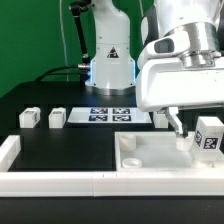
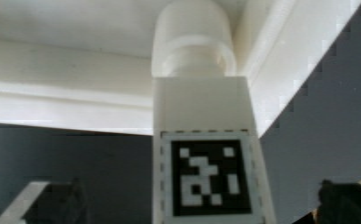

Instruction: Assemble square table

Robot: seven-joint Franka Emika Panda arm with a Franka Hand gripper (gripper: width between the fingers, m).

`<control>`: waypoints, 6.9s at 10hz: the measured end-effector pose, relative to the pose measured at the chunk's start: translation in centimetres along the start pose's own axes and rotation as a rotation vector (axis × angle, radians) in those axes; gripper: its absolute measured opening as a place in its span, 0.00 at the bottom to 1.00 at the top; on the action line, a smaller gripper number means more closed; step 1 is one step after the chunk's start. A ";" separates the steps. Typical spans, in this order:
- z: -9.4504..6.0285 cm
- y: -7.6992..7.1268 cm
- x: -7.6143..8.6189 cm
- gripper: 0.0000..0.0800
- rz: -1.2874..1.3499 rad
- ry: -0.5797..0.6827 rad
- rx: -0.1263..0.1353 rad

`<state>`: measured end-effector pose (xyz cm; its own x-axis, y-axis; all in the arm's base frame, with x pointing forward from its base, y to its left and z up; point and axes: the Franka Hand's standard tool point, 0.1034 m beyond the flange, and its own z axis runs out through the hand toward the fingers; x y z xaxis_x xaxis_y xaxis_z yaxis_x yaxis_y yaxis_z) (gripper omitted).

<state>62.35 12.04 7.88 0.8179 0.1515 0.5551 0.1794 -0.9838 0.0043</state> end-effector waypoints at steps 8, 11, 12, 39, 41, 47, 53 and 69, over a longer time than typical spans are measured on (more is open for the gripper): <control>0.5 0.6 2.9 0.81 0.053 -0.333 0.029; 0.0 0.1 1.6 0.81 0.076 -0.522 0.045; 0.2 0.2 1.8 0.70 0.077 -0.497 0.042; -0.2 -0.4 0.6 0.81 0.459 -0.464 -0.149; 0.0 -0.3 1.0 0.81 0.450 -0.424 -0.136; 0.1 0.3 0.6 0.37 0.904 -0.406 -0.222; 0.0 0.0 0.3 0.37 1.712 -0.436 -0.338; 0.5 1.6 0.6 0.36 0.850 -0.393 -0.133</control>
Offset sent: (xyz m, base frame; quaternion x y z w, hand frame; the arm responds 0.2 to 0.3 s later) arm 0.0257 -0.0063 0.0177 -0.0174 -0.1267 0.0116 0.9917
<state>63.38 10.64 7.78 0.7759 -0.6236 0.0960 -0.6054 -0.7786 -0.1651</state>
